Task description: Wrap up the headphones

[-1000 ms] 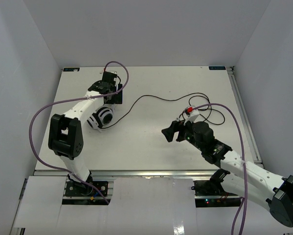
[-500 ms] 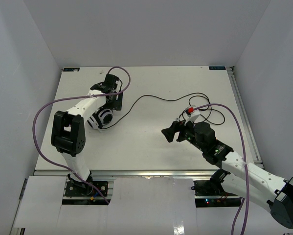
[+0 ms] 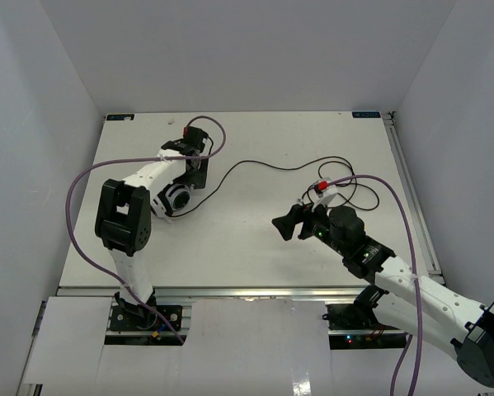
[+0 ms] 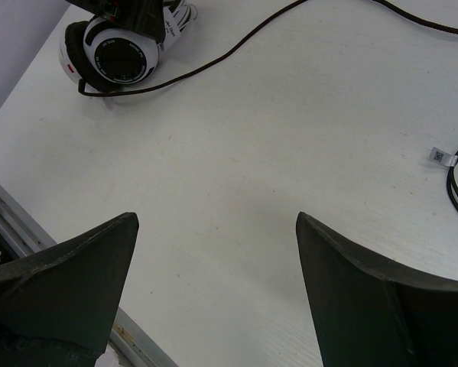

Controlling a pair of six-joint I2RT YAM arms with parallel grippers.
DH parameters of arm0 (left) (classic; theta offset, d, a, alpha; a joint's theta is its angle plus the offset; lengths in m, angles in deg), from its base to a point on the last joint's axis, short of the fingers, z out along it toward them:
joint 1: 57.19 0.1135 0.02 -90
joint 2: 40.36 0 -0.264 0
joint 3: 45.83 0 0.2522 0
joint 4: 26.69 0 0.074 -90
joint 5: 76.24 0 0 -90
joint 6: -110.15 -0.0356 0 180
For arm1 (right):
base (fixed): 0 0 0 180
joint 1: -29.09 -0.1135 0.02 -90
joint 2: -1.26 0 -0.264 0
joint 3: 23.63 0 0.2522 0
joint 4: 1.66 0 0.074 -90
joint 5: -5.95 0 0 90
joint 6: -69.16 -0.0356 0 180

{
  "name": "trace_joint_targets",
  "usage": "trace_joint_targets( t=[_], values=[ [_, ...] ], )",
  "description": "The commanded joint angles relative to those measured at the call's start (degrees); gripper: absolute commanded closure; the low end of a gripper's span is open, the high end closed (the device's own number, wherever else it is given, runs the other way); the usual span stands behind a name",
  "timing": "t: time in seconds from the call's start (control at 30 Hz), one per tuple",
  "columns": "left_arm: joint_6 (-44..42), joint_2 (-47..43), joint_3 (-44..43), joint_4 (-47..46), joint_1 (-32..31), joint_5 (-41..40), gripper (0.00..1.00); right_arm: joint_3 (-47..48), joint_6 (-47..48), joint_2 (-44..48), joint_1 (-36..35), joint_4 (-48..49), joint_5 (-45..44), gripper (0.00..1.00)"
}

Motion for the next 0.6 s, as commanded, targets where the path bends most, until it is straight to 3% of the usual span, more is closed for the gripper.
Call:
trace_joint_targets(
  t=[0.0, 0.13, 0.3, 0.5, 0.57],
  values=[
    [0.4, 1.6, -3.08, 2.52, 0.01, -3.57, 0.02, 2.13, 0.84, 0.93, -0.15, 0.68, 0.48, 0.09],
    [0.92, 4.44, -2.96, 3.99, 0.01, -1.58, 0.02, 2.13, 0.89, 1.42, -0.23, 0.48, 0.16, 0.09],
    [1.08, 6.5, -3.08, 4.17, -0.07, 1.35, 0.13, 2.13, 0.89, 2.01, -0.15, 0.32, 0.35, 0.1],
    [1.15, 3.39, -4.67, 4.27, -0.4, 7.64, 0.83, 2.2, 1.04, 2.47, -0.15, 0.05, -0.01, 0.1],
    [1.02, 0.93, -5.4, 4.34, -0.9, 11.51, 0.95, 2.32, 1.38, 2.59, -0.15, 0.21, 0.2, 0.09]
  ],
)
